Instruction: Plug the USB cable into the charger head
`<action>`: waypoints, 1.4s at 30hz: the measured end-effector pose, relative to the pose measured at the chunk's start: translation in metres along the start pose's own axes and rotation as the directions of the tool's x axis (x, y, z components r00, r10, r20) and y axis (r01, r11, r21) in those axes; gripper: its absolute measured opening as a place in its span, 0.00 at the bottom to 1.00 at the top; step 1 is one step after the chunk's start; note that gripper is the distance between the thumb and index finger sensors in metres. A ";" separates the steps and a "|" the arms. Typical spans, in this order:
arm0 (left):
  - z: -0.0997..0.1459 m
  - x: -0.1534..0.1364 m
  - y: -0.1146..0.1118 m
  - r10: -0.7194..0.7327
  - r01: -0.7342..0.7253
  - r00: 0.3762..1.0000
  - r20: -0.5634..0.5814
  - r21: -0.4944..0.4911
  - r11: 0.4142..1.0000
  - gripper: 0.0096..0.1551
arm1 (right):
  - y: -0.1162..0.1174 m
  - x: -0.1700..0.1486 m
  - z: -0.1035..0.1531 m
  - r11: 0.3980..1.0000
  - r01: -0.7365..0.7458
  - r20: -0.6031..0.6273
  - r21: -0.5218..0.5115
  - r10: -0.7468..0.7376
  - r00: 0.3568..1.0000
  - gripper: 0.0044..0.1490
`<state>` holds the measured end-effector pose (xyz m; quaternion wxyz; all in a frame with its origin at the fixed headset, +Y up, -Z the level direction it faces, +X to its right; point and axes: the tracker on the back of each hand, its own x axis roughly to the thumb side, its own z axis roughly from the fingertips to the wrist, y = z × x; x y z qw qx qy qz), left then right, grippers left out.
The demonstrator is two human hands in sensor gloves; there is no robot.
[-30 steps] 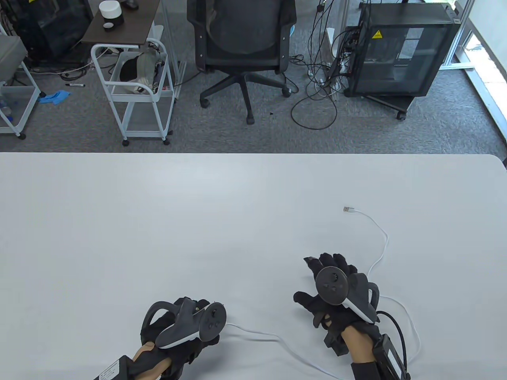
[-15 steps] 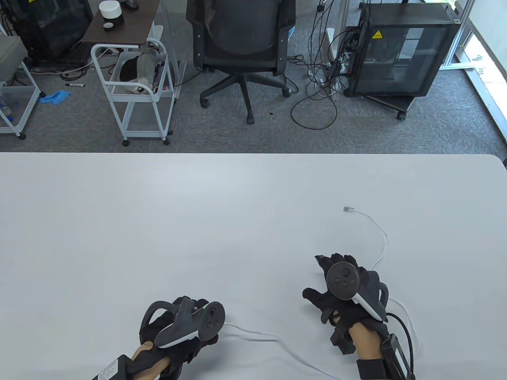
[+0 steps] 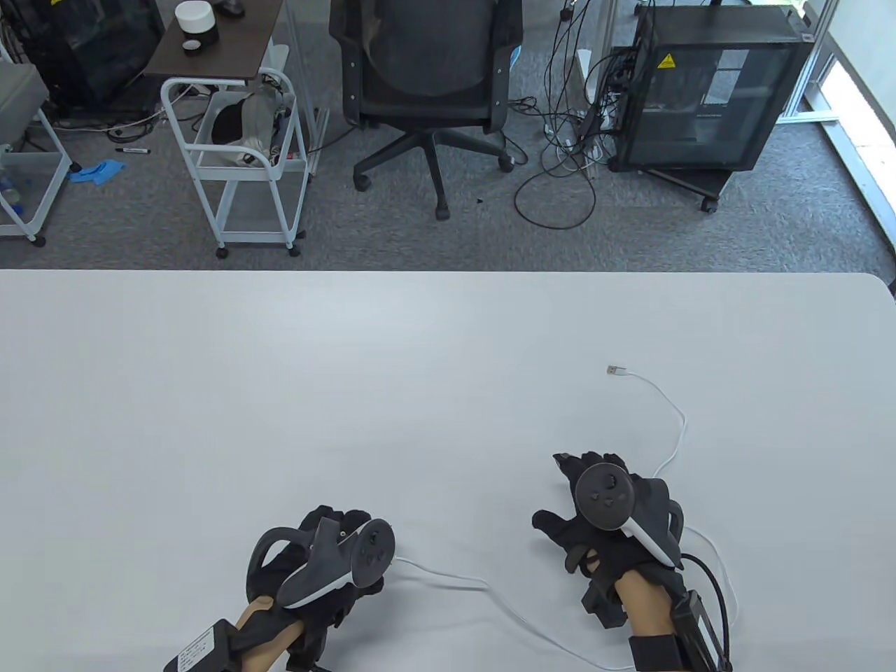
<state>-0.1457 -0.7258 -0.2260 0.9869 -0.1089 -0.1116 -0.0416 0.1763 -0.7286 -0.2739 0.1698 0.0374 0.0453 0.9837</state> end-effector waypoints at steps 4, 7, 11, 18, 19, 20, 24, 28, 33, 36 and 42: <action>-0.012 -0.005 -0.016 -0.016 0.014 0.999 -0.043 -0.035 0.999 0.44 | 0.000 0.000 0.000 1.000 0.008 0.002 0.011 -0.008 1.000 0.61; -0.018 -0.006 -0.026 -0.042 0.036 0.997 -0.072 -0.086 0.996 0.44 | 0.001 0.000 0.000 1.000 0.016 0.000 0.014 -0.016 1.000 0.61; -0.023 -0.006 -0.031 -0.066 0.056 0.992 -0.108 -0.086 0.995 0.44 | 0.001 0.000 0.000 1.000 0.015 0.001 0.012 -0.015 1.000 0.61; -0.025 -0.007 -0.039 -0.051 0.034 0.991 -0.121 -0.143 0.989 0.44 | 0.002 0.001 0.000 1.000 0.015 0.004 0.021 -0.015 1.000 0.61; -0.025 -0.007 -0.039 -0.050 0.033 0.992 -0.120 -0.141 0.989 0.44 | 0.002 0.001 0.000 1.000 0.014 0.004 0.022 -0.014 1.000 0.61; -0.025 -0.007 -0.039 -0.049 0.032 0.992 -0.120 -0.141 0.989 0.44 | 0.002 0.001 0.001 1.000 0.013 0.004 0.023 -0.013 1.000 0.61; -0.026 -0.007 -0.039 -0.052 0.035 0.991 -0.121 -0.144 0.989 0.44 | 0.002 0.001 0.001 1.000 0.010 0.000 0.025 -0.010 1.000 0.61; -0.025 -0.007 -0.041 -0.042 0.025 0.992 -0.117 -0.147 0.989 0.44 | 0.003 0.001 0.001 0.999 0.011 -0.002 0.035 -0.011 1.000 0.61; -0.025 -0.007 -0.042 -0.042 0.024 0.992 -0.116 -0.149 0.989 0.45 | 0.003 0.001 0.001 0.999 0.009 -0.005 0.039 -0.008 1.000 0.61; -0.025 -0.007 -0.042 -0.040 0.023 0.993 -0.112 -0.155 0.988 0.45 | 0.004 0.002 0.001 0.999 0.008 -0.004 0.038 -0.008 1.000 0.61; -0.019 -0.009 -0.042 -0.052 0.039 0.995 -0.085 -0.157 0.987 0.58 | 0.003 0.004 0.002 0.999 0.013 0.004 0.034 -0.013 1.000 0.61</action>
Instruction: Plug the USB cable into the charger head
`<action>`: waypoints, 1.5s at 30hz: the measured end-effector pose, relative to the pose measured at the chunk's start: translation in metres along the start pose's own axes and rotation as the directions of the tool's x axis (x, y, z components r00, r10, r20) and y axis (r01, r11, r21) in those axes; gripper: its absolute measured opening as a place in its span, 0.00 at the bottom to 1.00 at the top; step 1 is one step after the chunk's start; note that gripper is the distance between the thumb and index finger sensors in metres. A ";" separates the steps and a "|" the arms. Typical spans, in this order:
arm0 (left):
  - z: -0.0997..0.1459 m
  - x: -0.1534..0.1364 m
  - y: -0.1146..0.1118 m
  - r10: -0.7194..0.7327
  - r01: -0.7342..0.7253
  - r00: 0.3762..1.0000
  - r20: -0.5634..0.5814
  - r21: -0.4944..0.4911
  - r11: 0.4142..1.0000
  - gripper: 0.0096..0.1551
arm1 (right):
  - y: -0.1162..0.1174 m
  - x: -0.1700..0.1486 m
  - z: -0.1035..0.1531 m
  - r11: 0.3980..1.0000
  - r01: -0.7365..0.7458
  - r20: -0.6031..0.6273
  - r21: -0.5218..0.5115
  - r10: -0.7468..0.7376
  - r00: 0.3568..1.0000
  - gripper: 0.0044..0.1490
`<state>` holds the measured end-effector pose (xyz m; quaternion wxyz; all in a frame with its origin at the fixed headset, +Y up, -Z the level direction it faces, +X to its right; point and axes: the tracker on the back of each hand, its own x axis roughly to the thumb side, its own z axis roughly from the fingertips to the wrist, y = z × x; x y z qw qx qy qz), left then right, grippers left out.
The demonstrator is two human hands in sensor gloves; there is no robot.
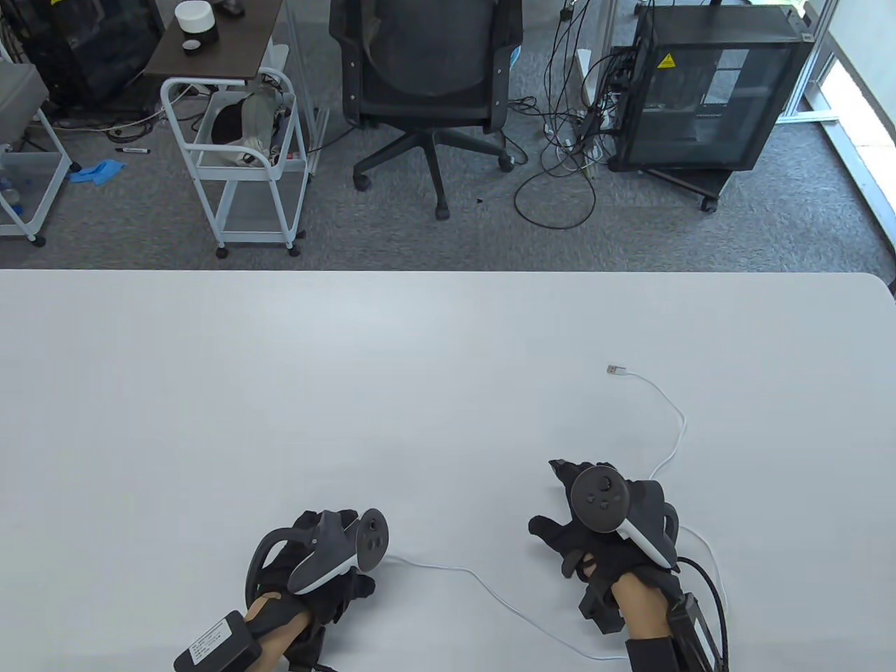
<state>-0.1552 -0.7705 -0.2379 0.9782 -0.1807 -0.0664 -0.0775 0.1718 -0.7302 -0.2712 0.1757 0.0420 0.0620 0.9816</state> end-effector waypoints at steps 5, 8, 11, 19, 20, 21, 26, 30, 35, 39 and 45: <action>0.005 -0.006 0.006 0.044 -0.045 0.999 0.024 0.013 0.999 0.69 | 0.000 0.000 0.000 1.000 -0.001 0.002 -0.003 0.001 1.000 0.61; 0.008 -0.009 0.012 0.103 -0.104 0.994 0.042 0.028 0.994 0.69 | 0.000 0.001 0.000 1.000 0.002 0.007 -0.005 -0.002 1.000 0.61; 0.012 -0.009 0.015 0.111 -0.114 0.991 0.068 0.041 0.993 0.69 | 0.000 0.002 0.001 1.000 0.004 0.012 -0.007 -0.004 1.000 0.61; 0.015 -0.012 0.020 0.161 -0.168 0.983 0.092 0.069 0.983 0.68 | -0.001 0.002 0.001 1.000 0.007 0.013 -0.010 -0.007 1.000 0.61; 0.013 -0.014 0.019 0.179 -0.183 0.981 0.073 0.064 0.981 0.67 | -0.001 0.002 0.001 1.000 0.007 0.013 -0.010 -0.007 1.000 0.61; 0.009 -0.018 0.018 0.198 -0.200 0.979 0.042 0.044 0.979 0.67 | -0.001 0.002 0.001 1.000 0.006 0.012 -0.008 -0.006 1.000 0.61; 0.000 -0.046 0.016 0.309 -0.309 0.947 -0.087 0.014 0.951 0.66 | 0.002 0.004 0.002 1.000 -0.004 0.016 0.002 0.004 1.000 0.61; -0.003 -0.074 0.017 0.408 -0.412 0.894 -0.188 0.017 0.911 0.65 | 0.002 0.005 0.002 1.000 0.001 0.020 0.003 -0.001 1.000 0.61; 0.000 -0.101 0.017 0.398 -0.408 0.861 -0.317 0.039 0.912 0.65 | 0.001 0.004 0.002 1.000 0.005 0.021 -0.003 -0.005 1.000 0.61; 0.002 -0.118 0.018 0.477 -0.489 0.807 -0.348 0.059 0.871 0.65 | 0.001 0.005 0.002 1.000 0.007 0.025 -0.003 -0.007 1.000 0.61; 0.001 -0.132 0.013 0.485 -0.507 0.776 -0.402 0.060 0.860 0.65 | 0.001 0.005 0.002 1.000 0.011 0.032 -0.003 -0.011 0.999 0.61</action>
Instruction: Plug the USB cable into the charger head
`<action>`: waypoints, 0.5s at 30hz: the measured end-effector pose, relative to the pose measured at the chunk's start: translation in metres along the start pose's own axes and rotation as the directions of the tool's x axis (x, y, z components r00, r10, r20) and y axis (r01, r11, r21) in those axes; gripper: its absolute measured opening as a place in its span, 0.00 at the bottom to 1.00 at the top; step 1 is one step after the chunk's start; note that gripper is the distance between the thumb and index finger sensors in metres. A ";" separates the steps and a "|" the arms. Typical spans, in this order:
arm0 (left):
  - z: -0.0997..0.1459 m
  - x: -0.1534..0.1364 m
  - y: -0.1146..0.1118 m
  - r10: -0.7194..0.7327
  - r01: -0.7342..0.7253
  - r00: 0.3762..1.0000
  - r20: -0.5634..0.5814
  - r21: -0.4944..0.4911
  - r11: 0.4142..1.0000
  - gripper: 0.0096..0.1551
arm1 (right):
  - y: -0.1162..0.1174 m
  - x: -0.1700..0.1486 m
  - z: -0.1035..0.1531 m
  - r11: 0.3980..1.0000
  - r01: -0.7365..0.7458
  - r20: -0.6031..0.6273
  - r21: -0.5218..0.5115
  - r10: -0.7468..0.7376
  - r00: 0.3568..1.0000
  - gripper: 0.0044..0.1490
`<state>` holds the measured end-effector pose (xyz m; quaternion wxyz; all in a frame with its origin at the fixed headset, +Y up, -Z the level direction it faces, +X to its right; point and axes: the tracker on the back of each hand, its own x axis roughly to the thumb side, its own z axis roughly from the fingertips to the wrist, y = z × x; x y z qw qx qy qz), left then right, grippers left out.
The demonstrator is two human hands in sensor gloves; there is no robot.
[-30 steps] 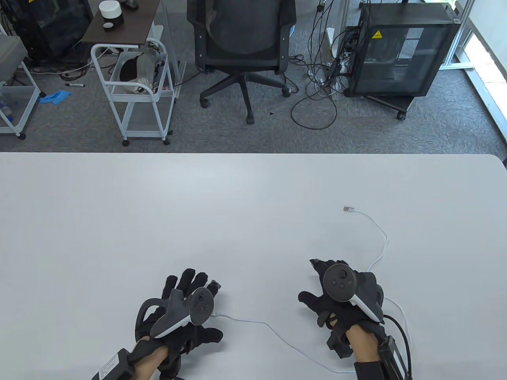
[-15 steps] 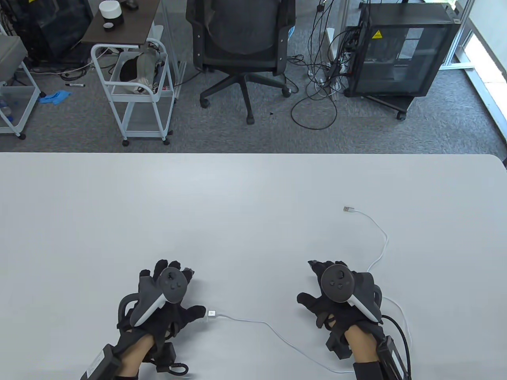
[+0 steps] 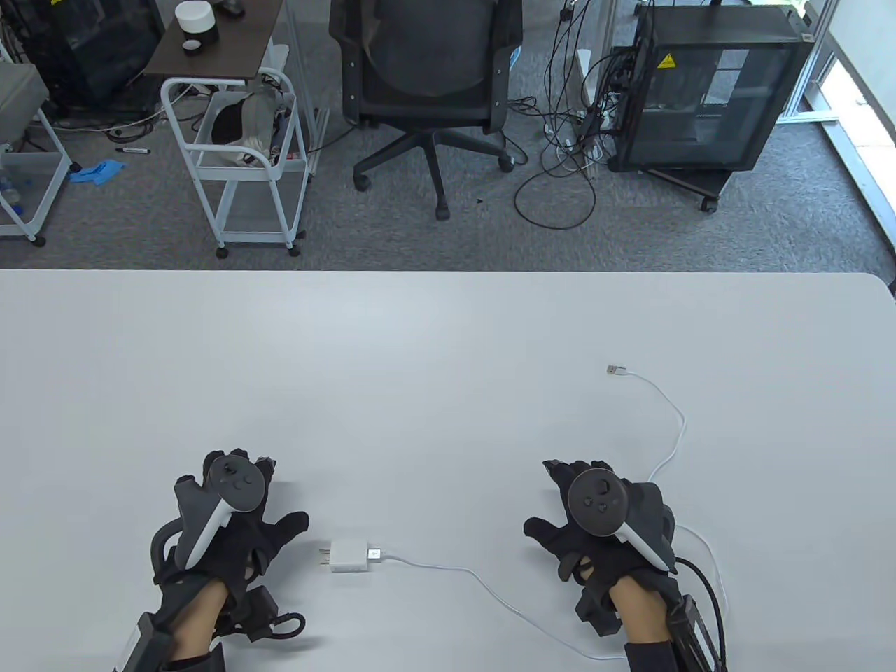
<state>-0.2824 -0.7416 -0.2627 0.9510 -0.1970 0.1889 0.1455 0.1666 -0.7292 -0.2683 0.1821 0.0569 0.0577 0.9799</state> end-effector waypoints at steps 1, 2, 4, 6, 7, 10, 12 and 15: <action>-0.001 -0.001 0.000 0.008 -0.008 1.000 -0.006 -0.004 1.000 0.65 | 0.000 0.000 0.000 1.000 0.000 -0.001 0.003 0.000 1.000 0.61; -0.001 -0.003 0.001 0.014 -0.014 1.000 -0.010 -0.008 1.000 0.65 | 0.000 0.000 0.000 1.000 0.000 -0.001 0.004 0.000 1.000 0.61; -0.001 -0.003 0.002 0.015 -0.015 1.000 -0.013 -0.005 1.000 0.65 | 0.001 0.000 0.000 1.000 0.001 -0.001 0.007 -0.001 1.000 0.61; -0.002 -0.002 0.001 -0.007 0.007 1.000 -0.021 -0.003 1.000 0.65 | 0.001 0.001 0.000 1.000 0.004 0.000 0.010 -0.004 1.000 0.61; -0.002 -0.002 0.000 -0.015 0.015 1.000 -0.021 -0.006 1.000 0.65 | 0.000 0.001 0.000 1.000 0.006 0.003 0.009 -0.006 1.000 0.61; -0.003 0.000 -0.003 -0.039 0.039 0.999 -0.022 -0.021 0.999 0.66 | 0.000 0.002 0.001 1.000 0.005 0.007 0.005 -0.005 1.000 0.61; -0.003 0.000 -0.004 -0.052 0.051 0.998 -0.024 -0.024 0.998 0.66 | 0.000 0.003 0.001 1.000 0.005 0.009 0.005 -0.005 1.000 0.61; -0.003 0.000 -0.003 -0.042 0.041 0.999 -0.021 -0.021 0.999 0.66 | 0.000 0.003 0.001 1.000 0.004 0.010 0.006 -0.004 1.000 0.61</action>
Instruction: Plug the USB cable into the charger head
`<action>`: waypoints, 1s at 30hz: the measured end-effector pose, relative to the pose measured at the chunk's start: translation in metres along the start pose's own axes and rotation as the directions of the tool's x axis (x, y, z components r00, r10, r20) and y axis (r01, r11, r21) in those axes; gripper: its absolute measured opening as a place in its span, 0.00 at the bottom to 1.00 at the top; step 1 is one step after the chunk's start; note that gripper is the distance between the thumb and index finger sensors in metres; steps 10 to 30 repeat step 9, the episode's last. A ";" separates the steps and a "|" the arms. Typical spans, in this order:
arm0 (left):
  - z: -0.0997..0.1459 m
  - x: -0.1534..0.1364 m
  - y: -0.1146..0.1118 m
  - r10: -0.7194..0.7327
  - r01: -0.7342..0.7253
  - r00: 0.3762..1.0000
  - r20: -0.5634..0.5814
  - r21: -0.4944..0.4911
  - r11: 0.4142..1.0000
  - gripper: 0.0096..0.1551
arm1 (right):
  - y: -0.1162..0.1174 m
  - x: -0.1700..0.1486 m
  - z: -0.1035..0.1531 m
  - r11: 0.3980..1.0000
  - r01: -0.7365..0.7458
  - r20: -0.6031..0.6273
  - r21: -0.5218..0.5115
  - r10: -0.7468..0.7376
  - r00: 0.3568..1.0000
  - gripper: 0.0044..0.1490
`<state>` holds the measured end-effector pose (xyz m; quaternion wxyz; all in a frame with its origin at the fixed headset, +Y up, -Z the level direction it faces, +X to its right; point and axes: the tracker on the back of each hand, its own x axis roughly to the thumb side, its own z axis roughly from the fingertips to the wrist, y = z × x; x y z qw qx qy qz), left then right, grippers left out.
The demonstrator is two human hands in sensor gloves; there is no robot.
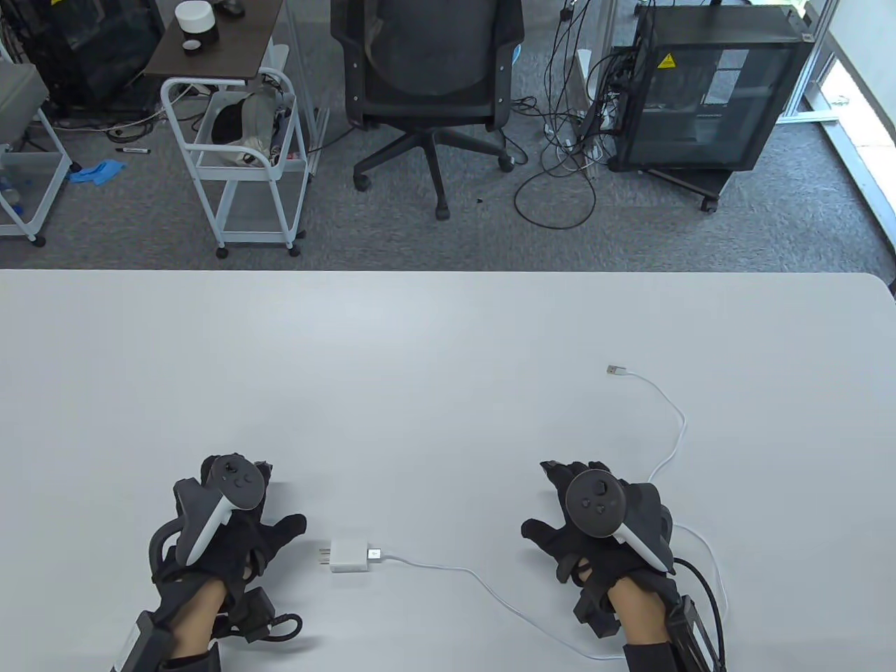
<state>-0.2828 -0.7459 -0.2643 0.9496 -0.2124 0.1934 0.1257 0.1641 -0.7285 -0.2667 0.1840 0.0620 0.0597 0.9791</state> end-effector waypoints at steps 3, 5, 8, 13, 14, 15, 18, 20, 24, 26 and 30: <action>0.001 -0.002 0.002 0.003 -0.002 1.000 -0.014 0.014 1.000 0.66 | 0.000 0.000 0.000 1.000 0.002 0.002 -0.003 -0.002 1.000 0.62; 0.000 -0.004 0.003 0.017 -0.017 1.000 -0.015 0.007 1.000 0.66 | 0.000 0.000 0.000 1.000 0.004 0.002 -0.001 -0.004 1.000 0.62; -0.001 -0.005 0.002 0.011 -0.012 1.000 -0.024 -0.002 1.000 0.66 | 0.001 0.000 0.000 1.000 0.003 0.002 0.000 -0.003 1.000 0.62; -0.001 -0.005 0.002 0.008 -0.008 1.000 -0.025 -0.004 1.000 0.66 | 0.001 0.000 0.000 1.000 0.003 0.002 0.000 -0.003 1.000 0.62; -0.001 -0.005 0.002 0.008 -0.008 1.000 -0.025 -0.004 1.000 0.66 | 0.001 0.000 0.000 1.000 0.003 0.002 0.000 -0.003 1.000 0.62; -0.001 -0.005 0.002 0.008 -0.008 1.000 -0.025 -0.004 1.000 0.66 | 0.001 0.000 0.000 1.000 0.003 0.002 0.000 -0.003 1.000 0.62; -0.001 -0.005 0.002 0.008 -0.008 1.000 -0.025 -0.004 1.000 0.66 | 0.001 0.000 0.000 1.000 0.003 0.002 0.000 -0.003 1.000 0.62; -0.001 -0.005 0.002 0.008 -0.008 1.000 -0.025 -0.004 1.000 0.66 | 0.001 0.000 0.000 1.000 0.003 0.002 0.000 -0.003 1.000 0.62; -0.001 -0.005 0.002 0.008 -0.008 1.000 -0.025 -0.004 1.000 0.66 | 0.001 0.000 0.000 1.000 0.003 0.002 0.000 -0.003 1.000 0.62; -0.001 -0.005 0.002 0.008 -0.008 1.000 -0.025 -0.004 1.000 0.66 | 0.001 0.000 0.000 1.000 0.003 0.002 0.000 -0.003 1.000 0.62; -0.001 -0.005 0.002 0.008 -0.008 1.000 -0.025 -0.004 1.000 0.66 | 0.001 0.000 0.000 1.000 0.003 0.002 0.000 -0.003 1.000 0.62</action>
